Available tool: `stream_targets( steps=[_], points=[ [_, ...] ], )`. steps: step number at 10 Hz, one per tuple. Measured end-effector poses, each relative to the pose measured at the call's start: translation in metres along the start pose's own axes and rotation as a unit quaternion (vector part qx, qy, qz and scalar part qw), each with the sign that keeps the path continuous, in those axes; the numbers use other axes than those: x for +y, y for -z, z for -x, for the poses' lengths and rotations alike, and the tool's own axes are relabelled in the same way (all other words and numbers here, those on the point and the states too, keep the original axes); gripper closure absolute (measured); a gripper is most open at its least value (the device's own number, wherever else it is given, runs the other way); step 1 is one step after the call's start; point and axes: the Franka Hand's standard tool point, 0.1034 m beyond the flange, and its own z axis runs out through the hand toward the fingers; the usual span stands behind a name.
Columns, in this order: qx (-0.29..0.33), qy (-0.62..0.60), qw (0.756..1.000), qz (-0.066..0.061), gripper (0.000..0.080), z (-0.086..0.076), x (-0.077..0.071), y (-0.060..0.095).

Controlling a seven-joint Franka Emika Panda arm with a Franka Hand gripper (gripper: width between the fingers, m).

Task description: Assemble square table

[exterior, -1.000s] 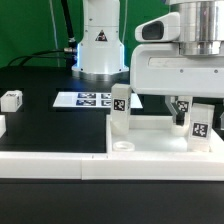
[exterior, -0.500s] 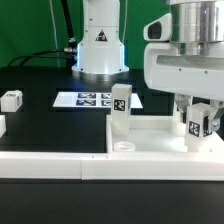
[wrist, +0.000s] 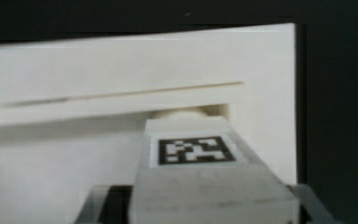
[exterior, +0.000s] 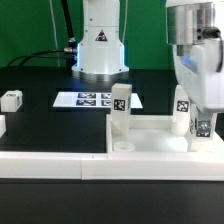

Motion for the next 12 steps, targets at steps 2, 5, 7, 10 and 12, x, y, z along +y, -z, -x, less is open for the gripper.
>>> stream_targets(
  steps=[2, 5, 7, 10, 12],
  points=[
    [-0.002, -0.052, 0.999, -0.002, 0.0509, 0.0004, -0.0001, 0.0],
    [0.002, -0.098, 0.995, -0.004, 0.0505, -0.002, -0.0002, 0.0008],
    [0.004, -0.104, 0.995, -0.004, 0.0504, -0.0032, -0.0002, 0.0007],
    [0.004, -0.094, 0.996, -0.006, 0.0289, -0.0029, -0.0005, 0.0],
    [0.003, -0.084, 0.996, -0.007, 0.0159, -0.0015, -0.0005, 0.0011]
  ],
)
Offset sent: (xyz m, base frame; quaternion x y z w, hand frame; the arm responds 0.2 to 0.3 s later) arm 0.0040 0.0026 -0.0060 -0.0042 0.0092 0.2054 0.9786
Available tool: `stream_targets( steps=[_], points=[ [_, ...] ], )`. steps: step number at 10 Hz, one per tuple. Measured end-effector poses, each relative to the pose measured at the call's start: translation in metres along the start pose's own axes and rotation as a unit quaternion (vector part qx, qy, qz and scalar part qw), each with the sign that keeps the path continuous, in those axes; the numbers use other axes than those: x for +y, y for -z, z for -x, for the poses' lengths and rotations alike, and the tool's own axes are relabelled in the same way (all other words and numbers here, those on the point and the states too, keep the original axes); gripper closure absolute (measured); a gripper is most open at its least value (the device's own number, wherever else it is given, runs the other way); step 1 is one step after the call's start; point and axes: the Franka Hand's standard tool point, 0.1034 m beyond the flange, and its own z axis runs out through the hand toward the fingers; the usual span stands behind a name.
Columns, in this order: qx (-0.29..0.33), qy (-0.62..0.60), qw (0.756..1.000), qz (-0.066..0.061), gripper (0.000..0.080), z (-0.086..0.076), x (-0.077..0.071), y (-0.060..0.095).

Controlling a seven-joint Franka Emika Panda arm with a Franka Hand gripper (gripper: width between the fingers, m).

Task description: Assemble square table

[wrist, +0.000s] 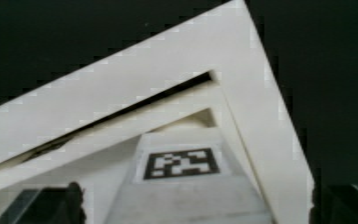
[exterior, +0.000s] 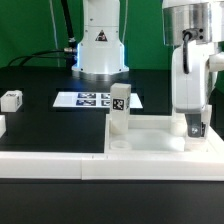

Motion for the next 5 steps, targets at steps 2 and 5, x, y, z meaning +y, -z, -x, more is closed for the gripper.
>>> stream_targets(
  steps=[2, 5],
  points=[
    [-0.013, 0.041, 0.999, -0.008, 0.0151, 0.01, 0.003, 0.025],
    [-0.03, 0.068, 0.997, -0.024, 0.015, 0.01, 0.002, 0.064]
  ],
)
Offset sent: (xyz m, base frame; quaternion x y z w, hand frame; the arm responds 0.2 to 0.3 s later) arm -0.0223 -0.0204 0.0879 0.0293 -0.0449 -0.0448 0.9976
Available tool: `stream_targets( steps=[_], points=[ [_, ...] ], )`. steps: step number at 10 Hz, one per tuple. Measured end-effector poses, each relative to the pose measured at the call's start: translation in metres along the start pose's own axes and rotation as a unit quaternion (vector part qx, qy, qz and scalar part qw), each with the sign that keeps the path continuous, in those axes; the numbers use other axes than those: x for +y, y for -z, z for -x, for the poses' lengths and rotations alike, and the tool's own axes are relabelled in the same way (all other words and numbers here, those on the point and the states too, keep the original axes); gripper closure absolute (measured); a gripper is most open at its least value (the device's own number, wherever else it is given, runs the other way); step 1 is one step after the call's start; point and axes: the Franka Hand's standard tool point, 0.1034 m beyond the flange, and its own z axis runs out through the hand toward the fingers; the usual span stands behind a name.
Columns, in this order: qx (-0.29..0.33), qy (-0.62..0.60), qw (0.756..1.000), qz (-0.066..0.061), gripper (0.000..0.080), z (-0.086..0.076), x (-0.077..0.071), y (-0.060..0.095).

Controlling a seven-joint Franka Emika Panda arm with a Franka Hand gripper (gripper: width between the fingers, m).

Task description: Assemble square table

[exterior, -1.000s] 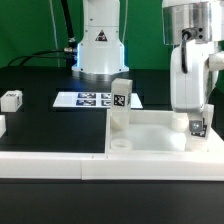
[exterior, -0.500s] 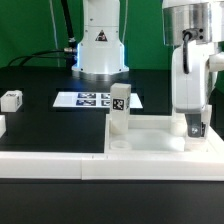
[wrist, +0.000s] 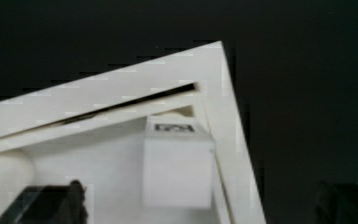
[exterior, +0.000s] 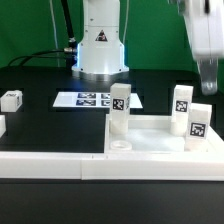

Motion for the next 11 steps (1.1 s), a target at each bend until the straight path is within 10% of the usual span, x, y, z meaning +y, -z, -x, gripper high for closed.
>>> stream_targets(
  steps=[11],
  points=[
    [0.004, 0.065, 0.998, -0.005, 0.015, -0.018, 0.005, 0.002]
  ],
)
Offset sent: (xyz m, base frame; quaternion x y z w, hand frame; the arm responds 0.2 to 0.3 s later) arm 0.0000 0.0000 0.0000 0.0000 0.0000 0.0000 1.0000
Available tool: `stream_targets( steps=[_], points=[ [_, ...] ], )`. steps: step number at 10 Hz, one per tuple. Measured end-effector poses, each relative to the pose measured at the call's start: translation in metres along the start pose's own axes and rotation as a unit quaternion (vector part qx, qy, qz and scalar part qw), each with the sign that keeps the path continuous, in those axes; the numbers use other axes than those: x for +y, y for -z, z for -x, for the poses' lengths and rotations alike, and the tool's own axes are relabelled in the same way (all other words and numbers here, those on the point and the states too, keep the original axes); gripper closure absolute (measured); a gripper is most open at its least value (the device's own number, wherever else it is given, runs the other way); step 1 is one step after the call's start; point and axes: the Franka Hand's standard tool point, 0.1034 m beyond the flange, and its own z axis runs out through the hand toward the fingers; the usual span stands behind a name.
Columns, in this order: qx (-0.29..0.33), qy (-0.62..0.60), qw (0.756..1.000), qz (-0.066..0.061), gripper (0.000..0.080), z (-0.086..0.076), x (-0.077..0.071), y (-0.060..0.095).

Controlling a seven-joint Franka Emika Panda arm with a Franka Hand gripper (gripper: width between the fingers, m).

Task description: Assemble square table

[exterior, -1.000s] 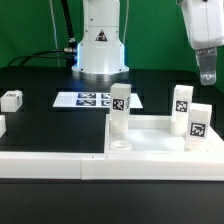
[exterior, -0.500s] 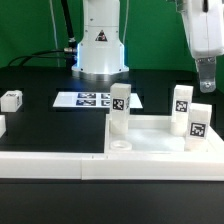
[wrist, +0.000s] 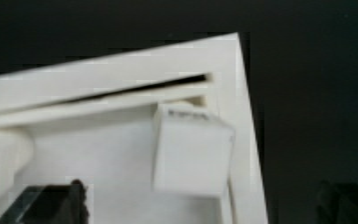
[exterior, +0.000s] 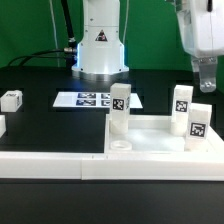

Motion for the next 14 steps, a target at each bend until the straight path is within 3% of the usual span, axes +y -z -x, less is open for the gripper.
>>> stream_targets(
  steps=[2, 4, 8, 10, 11, 12, 14],
  points=[
    [0.008, 0.129, 0.992, -0.005, 0.015, -0.05, 0.026, 0.023],
    [0.015, 0.254, 0.967, -0.014, 0.015, -0.088, 0.022, 0.046],
    [0.017, 0.372, 0.928, -0.009, 0.015, -0.082, 0.024, 0.04],
    [0.019, 0.447, 0.895, -0.006, 0.015, -0.084, 0.026, 0.039],
    [0.03, 0.534, 0.845, -0.008, 0.015, -0.098, 0.04, 0.038],
    [0.028, 0.612, 0.79, 0.004, 0.015, -0.129, 0.069, 0.037],
    [0.027, 0.727, 0.685, 0.032, 0.015, -0.216, 0.115, 0.038]
  ],
)
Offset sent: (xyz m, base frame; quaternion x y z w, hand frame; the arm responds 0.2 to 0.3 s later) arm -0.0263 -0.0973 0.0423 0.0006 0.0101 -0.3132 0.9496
